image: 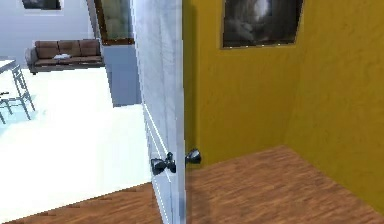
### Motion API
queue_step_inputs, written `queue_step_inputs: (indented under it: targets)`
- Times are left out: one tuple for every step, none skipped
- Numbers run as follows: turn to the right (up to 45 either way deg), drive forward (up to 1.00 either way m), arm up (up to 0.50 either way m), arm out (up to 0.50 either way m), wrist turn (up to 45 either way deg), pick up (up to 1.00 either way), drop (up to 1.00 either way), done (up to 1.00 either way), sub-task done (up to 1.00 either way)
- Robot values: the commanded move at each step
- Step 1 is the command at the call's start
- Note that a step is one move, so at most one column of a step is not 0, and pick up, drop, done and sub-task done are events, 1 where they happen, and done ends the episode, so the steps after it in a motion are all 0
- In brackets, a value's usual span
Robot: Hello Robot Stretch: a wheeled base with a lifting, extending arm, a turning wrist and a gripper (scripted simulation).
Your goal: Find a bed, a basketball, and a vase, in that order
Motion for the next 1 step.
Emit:
queue_step_inputs:
  targets:
    - [-45.0,0.0,0.0,0.0,0.0,0.0,0.0,0.0,0.0]
